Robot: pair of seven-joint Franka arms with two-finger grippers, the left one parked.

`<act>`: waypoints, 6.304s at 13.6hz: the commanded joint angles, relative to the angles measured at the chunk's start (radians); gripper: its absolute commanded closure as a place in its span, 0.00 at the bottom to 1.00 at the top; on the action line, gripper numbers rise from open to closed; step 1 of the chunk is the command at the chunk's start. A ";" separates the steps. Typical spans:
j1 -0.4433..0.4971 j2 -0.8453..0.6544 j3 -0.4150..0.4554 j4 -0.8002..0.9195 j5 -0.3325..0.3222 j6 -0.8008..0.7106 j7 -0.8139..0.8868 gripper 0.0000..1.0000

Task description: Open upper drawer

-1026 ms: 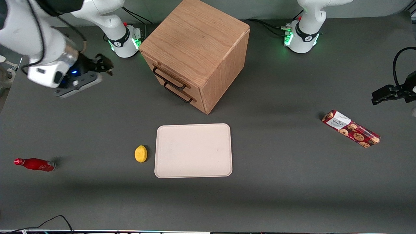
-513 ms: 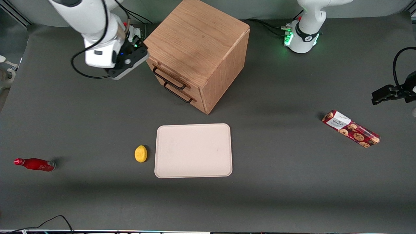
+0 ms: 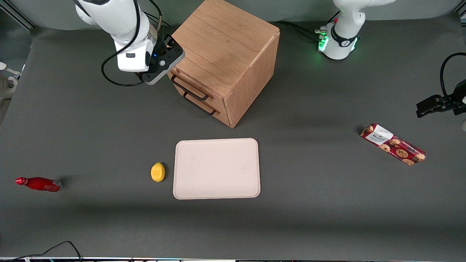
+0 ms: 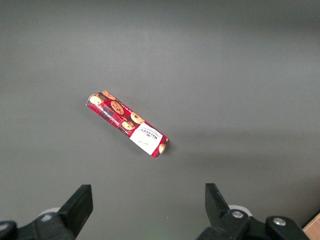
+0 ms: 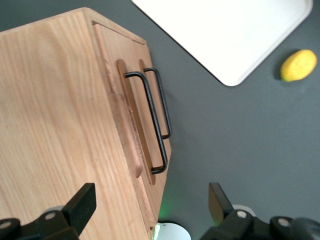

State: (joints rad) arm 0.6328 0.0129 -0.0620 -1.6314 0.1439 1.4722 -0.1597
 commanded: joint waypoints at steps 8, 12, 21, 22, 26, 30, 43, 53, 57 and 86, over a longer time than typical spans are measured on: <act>-0.030 0.145 -0.093 -0.045 0.180 0.074 -0.190 0.00; -0.027 0.168 -0.091 -0.114 0.203 0.123 -0.221 0.00; -0.027 0.182 -0.075 -0.205 0.232 0.168 -0.221 0.00; -0.028 0.182 -0.067 -0.212 0.233 0.171 -0.221 0.00; -0.030 0.197 -0.053 -0.220 0.235 0.184 -0.222 0.00; -0.030 0.203 -0.052 -0.237 0.233 0.226 -0.305 0.00; -0.120 0.259 -0.030 -0.217 0.226 0.267 -0.440 0.00; -0.246 0.358 0.028 -0.117 0.224 0.266 -0.518 0.00; -0.275 0.381 0.027 -0.082 0.220 0.266 -0.564 0.00; -0.413 0.513 -0.006 0.140 0.134 0.267 -0.725 0.00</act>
State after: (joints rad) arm 0.2279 0.4967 -0.0694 -1.5279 0.2955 1.7452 -0.8579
